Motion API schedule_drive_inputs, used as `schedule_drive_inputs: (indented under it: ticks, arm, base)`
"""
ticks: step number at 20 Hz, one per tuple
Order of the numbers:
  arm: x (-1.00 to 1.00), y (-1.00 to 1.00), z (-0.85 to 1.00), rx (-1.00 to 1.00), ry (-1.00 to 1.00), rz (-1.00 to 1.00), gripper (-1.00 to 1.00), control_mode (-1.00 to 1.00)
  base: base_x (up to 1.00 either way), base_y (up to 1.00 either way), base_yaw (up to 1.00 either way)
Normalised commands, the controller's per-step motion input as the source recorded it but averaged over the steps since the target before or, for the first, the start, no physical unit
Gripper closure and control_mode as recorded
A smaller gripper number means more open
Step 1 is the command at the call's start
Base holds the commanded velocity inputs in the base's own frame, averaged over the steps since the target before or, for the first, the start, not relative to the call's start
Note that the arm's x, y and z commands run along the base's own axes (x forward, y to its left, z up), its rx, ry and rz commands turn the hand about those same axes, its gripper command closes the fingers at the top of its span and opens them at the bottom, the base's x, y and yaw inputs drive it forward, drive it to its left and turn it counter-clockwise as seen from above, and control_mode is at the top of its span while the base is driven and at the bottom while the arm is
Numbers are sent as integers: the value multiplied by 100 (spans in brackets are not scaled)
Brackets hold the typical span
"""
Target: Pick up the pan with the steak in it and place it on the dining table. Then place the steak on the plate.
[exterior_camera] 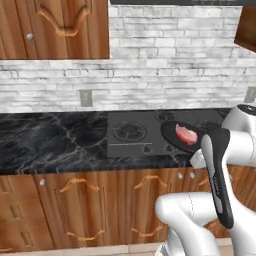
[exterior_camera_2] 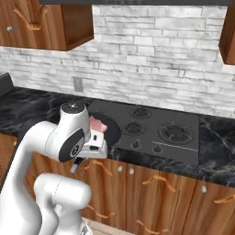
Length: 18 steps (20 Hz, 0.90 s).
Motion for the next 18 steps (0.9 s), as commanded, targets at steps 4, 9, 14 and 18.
schedule_drive_inputs:
  ticks: [4, 9, 14, 18]
  arm:
    - [0, 0, 0, 0, 0, 0, 100, 100]
    - [0, 0, 0, 0, 0, 0, 100, 100]
    - [0, 0, 0, 0, 0, 0, 100, 100]
    - [0, 0, 0, 0, 0, 0, 100, 100]
  base:
    - [-10, 0, 50]
    - [-7, 0, 50]
    - [-5, 0, 50]
    - [-4, 0, 50]
